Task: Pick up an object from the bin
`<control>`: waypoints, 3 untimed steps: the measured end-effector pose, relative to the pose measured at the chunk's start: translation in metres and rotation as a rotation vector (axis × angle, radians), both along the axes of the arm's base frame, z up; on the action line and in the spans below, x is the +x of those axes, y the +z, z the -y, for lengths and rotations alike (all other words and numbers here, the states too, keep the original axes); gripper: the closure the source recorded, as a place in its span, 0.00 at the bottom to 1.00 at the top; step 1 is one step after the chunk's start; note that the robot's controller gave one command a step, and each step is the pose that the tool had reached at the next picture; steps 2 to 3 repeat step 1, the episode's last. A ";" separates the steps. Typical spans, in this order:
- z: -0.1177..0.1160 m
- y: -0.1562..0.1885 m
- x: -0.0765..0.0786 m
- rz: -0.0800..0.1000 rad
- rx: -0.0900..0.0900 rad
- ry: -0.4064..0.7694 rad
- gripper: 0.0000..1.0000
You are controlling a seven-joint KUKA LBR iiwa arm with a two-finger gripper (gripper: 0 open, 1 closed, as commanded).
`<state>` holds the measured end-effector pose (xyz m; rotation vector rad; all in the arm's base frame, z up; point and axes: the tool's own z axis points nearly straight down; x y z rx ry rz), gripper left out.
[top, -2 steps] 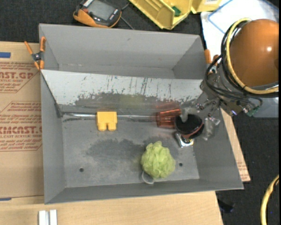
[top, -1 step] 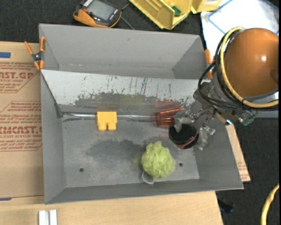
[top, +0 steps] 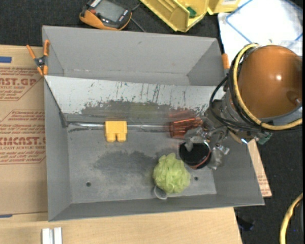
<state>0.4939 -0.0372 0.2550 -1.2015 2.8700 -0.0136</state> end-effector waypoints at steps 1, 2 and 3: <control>-0.007 -0.010 0.005 -0.005 0.000 -0.010 1.00; -0.007 -0.010 0.005 -0.005 0.000 -0.010 1.00; -0.007 -0.010 0.005 -0.005 0.000 -0.010 1.00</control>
Offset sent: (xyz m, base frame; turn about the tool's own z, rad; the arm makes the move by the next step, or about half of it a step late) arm 0.0564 -0.0040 -0.0188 -0.0162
